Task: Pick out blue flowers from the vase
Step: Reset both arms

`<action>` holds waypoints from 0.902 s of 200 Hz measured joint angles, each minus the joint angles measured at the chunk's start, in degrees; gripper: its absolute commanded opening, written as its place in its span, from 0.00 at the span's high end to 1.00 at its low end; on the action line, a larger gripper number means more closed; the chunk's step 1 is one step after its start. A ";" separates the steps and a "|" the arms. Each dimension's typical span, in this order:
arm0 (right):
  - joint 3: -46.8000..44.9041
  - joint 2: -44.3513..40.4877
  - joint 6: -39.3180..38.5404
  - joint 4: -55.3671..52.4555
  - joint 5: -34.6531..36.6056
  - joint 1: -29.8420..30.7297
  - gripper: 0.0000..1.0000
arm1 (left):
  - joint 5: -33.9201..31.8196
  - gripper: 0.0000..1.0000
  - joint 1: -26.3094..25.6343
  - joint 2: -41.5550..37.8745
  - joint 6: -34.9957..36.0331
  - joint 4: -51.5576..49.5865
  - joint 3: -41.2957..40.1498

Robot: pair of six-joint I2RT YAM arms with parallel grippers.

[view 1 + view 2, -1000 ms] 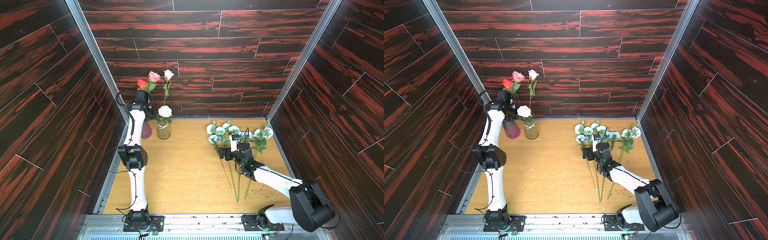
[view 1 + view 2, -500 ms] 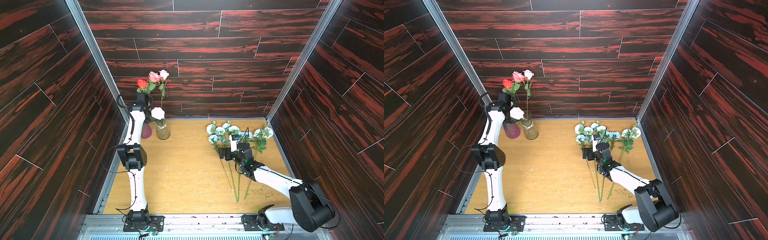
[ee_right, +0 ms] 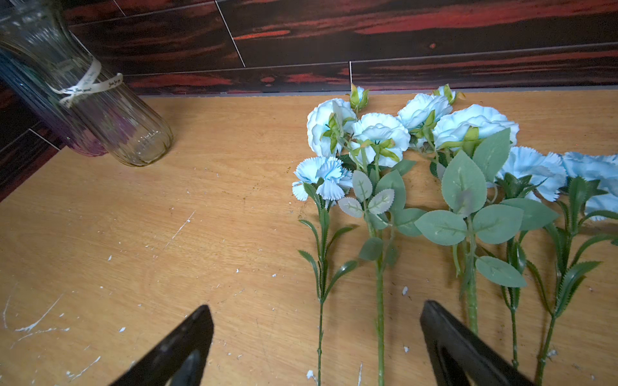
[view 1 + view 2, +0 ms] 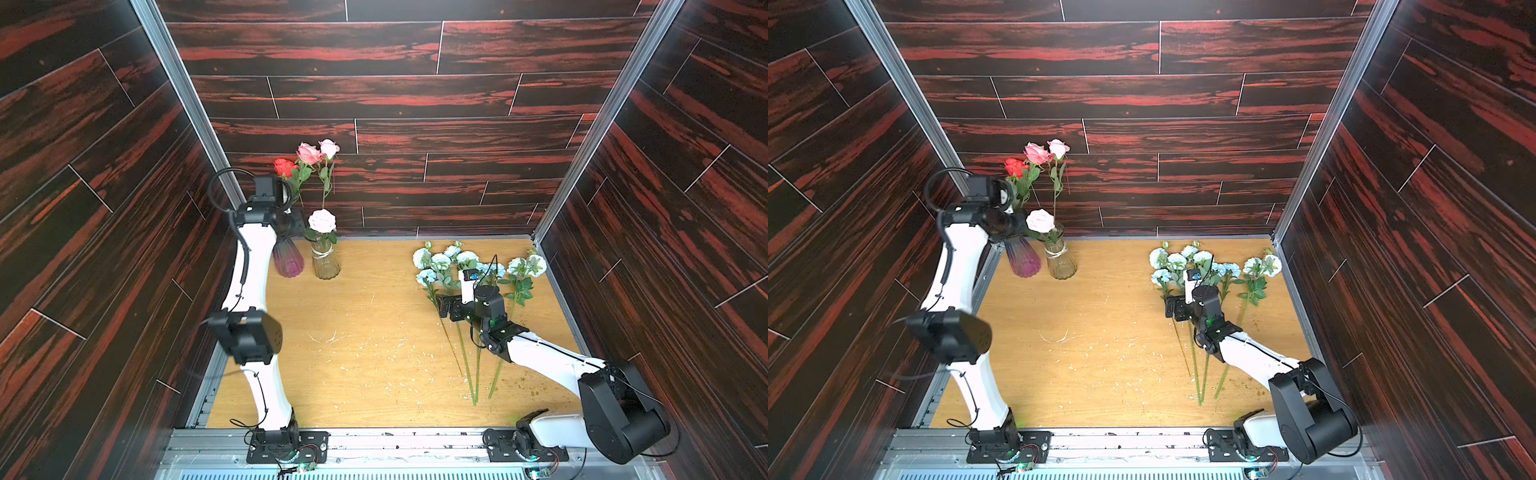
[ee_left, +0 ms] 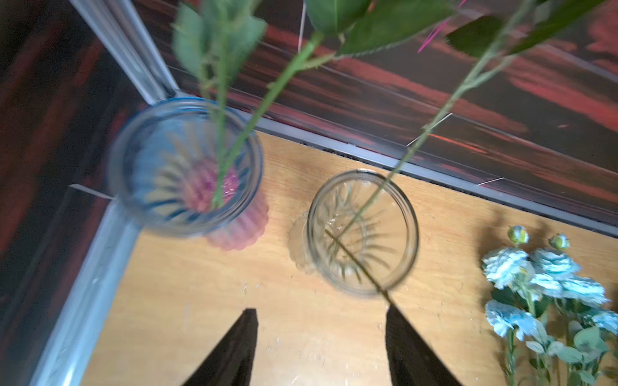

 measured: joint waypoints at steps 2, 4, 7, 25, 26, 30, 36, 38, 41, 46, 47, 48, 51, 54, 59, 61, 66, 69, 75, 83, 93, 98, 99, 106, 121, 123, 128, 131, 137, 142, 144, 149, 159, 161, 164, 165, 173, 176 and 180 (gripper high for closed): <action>0.00 0.00 0.00 0.02 0.02 0.00 0.01 | -0.09 0.37 0.00 -1.11 -0.04 0.48 -1.22; 0.00 0.00 0.00 0.04 0.04 0.00 0.01 | -0.28 0.36 0.00 -1.81 -0.04 0.94 -2.08; 0.00 0.00 0.00 0.02 0.11 0.00 0.01 | -0.61 0.36 0.00 -3.43 -0.04 1.73 -4.04; -0.11 -0.15 0.02 0.28 0.48 0.00 0.01 | -2.99 0.36 -0.68 -14.32 0.09 7.96 -17.22; -0.15 -0.24 0.02 0.33 0.52 0.00 0.01 | -3.08 0.36 -0.70 -14.71 0.07 8.24 -17.75; -0.28 -0.42 0.04 0.44 0.61 -0.02 0.01 | -3.63 0.36 -0.96 -17.68 0.02 10.34 -21.33; -0.70 -0.87 0.09 0.70 0.90 0.00 0.01 | -4.57 0.36 -1.33 -21.40 0.00 12.68 -25.90; -0.85 -1.03 0.15 0.81 1.03 -0.02 0.01 | -4.96 0.36 -1.51 -22.84 -0.02 13.62 -27.63; -1.11 -1.38 0.20 0.94 1.18 0.00 0.01 | -5.62 0.35 -1.86 -25.09 -0.09 15.32 -30.53; -1.60 -1.90 0.24 1.20 1.44 0.00 0.01 | -6.51 0.35 -2.56 -28.50 -0.17 18.01 -34.73; -1.73 -2.10 0.26 1.20 1.49 -0.02 0.01 | -6.62 0.35 -2.64 -28.94 -0.17 18.38 -35.30; -1.79 -2.19 0.26 1.20 1.51 -0.02 0.01 | -6.86 0.35 -2.93 -29.94 -0.22 19.12 -36.44; -2.14 -2.60 0.31 1.40 1.68 -0.02 0.01 | -7.32 0.34 -3.48 -31.93 -0.35 20.65 -38.77; -2.40 -2.93 0.33 1.55 1.81 -0.02 0.01 | -7.89 0.34 -4.07 -34.14 -0.46 22.40 -41.59; -2.80 -3.48 0.39 1.64 2.05 -0.02 0.01 | -8.63 0.32 -5.14 -37.22 -0.59 24.74 -45.27; -2.95 -3.69 0.42 1.73 2.12 -0.02 0.01 | -8.96 0.30 -5.55 -38.49 -0.68 25.64 -46.84; -3.30 -4.15 0.46 1.97 2.47 -0.02 0.01 | -9.66 0.24 -6.73 -41.42 -0.85 28.17 -50.36; -3.41 -4.39 0.48 2.05 2.60 -0.02 0.01 | -10.08 0.22 -7.37 -42.97 -1.03 29.46 -52.35; -3.61 -4.72 0.50 2.27 2.99 -0.02 0.01 | -10.84 0.18 -8.87 -45.97 -1.42 32.02 -56.24; -3.78 -5.05 0.59 2.56 3.54 -0.02 0.01 | -11.80 0.16 -10.64 -49.03 -1.77 34.77 -60.50; -3.91 -5.49 0.74 2.71 4.90 -0.02 0.01 | -12.87 0.13 -12.20 -51.56 -2.71 37.92 -65.02; -4.00 -5.75 0.85 2.73 5.86 -0.02 0.01 | -13.33 0.13 -12.68 -52.39 -3.21 39.56 -67.25; -4.02 -5.79 0.87 2.73 5.99 -0.02 0.01 | -13.35 0.13 -12.70 -52.48 -3.30 39.76 -67.54; -4.20 -6.25 0.87 2.73 7.39 -0.02 0.01 | -13.86 0.12 -12.98 -53.13 -3.96 42.05 -70.60; -5.38 -7.91 0.85 3.23 11.13 -0.02 0.01 | -14.97 0.12 -13.18 -53.51 -4.96 46.42 -77.05; -5.66 -8.26 0.85 3.32 11.78 -0.02 0.01 | -15.04 0.12 -13.20 -53.51 -5.03 47.12 -78.03; -6.32 -8.98 0.85 3.69 13.25 -0.02 0.01 | -15.30 0.13 -13.20 -53.48 -5.09 48.65 -80.28; -6.86 -9.55 0.76 3.98 14.45 -0.02 0.01 | -15.43 0.14 -13.20 -53.46 -5.07 49.48 -81.59; -7.93 -10.58 0.52 4.76 16.61 -0.02 0.01 | -15.69 0.15 -13.20 -53.46 -5.05 50.88 -84.26; -8.81 -11.34 0.33 5.44 18.27 -0.02 0.01 | -15.93 0.15 -13.20 -53.46 -4.85 51.76 -86.07; -9.22 -11.69 0.15 5.81 19.12 -0.02 0.01 | -16.06 0.15 -13.20 -53.46 -4.74 52.13 -86.82; -10.19 -12.39 -0.07 6.67 21.05 -0.02 0.01 | -16.46 0.16 -13.20 -53.46 -4.42 53.02 -88.54; -12.20 -13.81 -0.92 8.26 26.01 -0.02 0.01 | -17.81 0.13 -13.27 -53.46 -3.32 55.06 -91.45; -12.61 -13.99 -1.05 8.68 27.08 -0.02 0.01 | -18.08 0.13 -13.27 -53.46 -3.13 55.52 -92.02; -13.25 -14.27 -1.51 9.46 29.27 -0.02 0.01 | -18.60 0.12 -13.27 -53.46 -2.62 56.35 -92.74; -13.38 -14.29 -1.53 9.62 29.70 -0.02 0.01 | -18.78 0.12 -13.27 -53.46 -2.51 56.52 -92.94; -14.82 -14.49 -2.54 11.65 34.73 -0.15 0.01 | -20.50 0.11 -13.31 -53.46 -1.03 59.21 -95.12; -15.30 -14.45 -3.06 12.31 36.30 -0.26 0.01 | -21.20 0.11 -13.29 -53.46 -0.44 60.50 -96.13; -16.00 -14.27 -3.69 13.62 38.40 -0.48 0.01 | -22.23 0.10 -13.29 -53.44 0.35 62.16 -97.37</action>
